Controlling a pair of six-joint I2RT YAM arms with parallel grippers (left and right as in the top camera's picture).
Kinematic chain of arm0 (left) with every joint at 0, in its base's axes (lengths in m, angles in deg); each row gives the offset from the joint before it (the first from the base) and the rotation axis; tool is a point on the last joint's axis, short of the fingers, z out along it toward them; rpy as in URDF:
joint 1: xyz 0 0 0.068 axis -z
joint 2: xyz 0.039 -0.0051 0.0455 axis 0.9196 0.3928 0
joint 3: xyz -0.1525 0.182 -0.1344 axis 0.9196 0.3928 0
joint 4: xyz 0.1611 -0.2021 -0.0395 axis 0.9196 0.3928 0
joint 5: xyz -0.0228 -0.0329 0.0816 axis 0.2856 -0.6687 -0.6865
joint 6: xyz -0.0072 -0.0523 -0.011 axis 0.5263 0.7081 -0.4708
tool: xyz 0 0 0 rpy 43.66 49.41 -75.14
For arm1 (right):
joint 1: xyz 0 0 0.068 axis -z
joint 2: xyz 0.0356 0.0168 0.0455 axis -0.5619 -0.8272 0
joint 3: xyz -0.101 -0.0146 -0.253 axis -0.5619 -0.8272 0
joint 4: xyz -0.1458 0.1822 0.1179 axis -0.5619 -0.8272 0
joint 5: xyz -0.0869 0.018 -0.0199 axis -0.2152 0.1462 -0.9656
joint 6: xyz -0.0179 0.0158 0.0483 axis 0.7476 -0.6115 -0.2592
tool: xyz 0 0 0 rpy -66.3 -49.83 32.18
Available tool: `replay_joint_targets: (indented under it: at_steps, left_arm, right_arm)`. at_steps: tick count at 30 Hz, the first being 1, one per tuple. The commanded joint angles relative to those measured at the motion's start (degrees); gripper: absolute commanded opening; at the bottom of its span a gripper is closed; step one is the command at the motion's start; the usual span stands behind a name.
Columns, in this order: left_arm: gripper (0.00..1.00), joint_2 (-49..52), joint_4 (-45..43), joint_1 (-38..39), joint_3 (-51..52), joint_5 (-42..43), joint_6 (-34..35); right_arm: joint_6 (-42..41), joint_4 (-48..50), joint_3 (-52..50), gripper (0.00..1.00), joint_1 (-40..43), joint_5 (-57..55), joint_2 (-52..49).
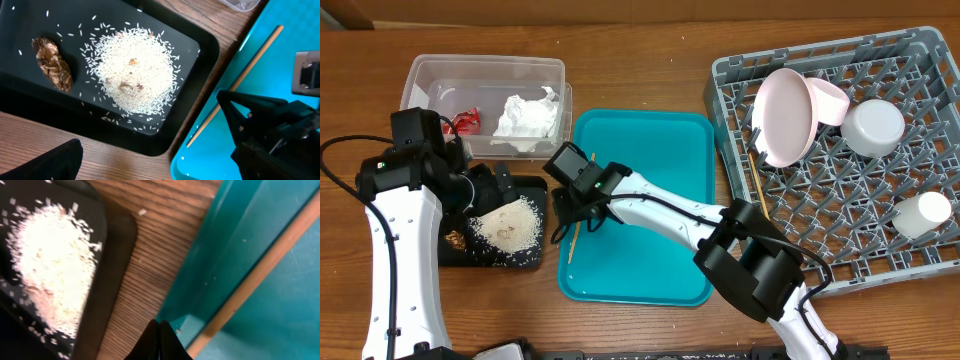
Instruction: Sort waste into correct bins and load items into the dishwasher
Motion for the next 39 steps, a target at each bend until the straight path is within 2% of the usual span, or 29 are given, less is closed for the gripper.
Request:
replay_joint_targets:
  at_steps: [1,10,21,28,30,33,35,39]
  left_arm:
    - [1.00,-0.20,-0.09,-0.11,-0.66,-0.02,-0.68]
    - [1.00,-0.20,-0.09,-0.11,-0.66,-0.02,-0.68]
    - [1.00,-0.20,-0.09,-0.11,-0.66,-0.02,-0.68]
    - [1.00,-0.20,-0.09,-0.11,-0.66,-0.02,-0.68]
    - [1.00,-0.20,-0.09,-0.11,-0.66,-0.02,-0.68]
    - [1.00,-0.20,-0.11,-0.11,-0.66,-0.02,-0.68]
    - [1.00,-0.20,-0.09,-0.11,-0.66,-0.02,-0.68]
    - [1.00,-0.20,-0.09,-0.11,-0.66,-0.02,-0.68]
  right_arm:
    - [-0.26,0.33,-2.01,0.04,-0.31,0.04,-0.48]
    - [-0.24,-1.38,-4.07,0.04,-0.20,-0.61,-0.46]
    - [0.28,-10.88,-2.69,0.04,4.57,-5.29,1.53]
    - [8.35,-13.57,-2.62,0.06,6.88,-4.35,5.57]
    - [14.01,-14.23,-2.62,0.09,6.88,-2.82,7.91]
    - [21.66,-15.74,-2.62,0.20,6.88,-1.20,10.93]
    - [26.53,-17.44,-2.62,0.34,7.23,-1.49,13.11]
    - [28.59,-18.12,-2.73,0.38,8.63,-8.22,13.57]
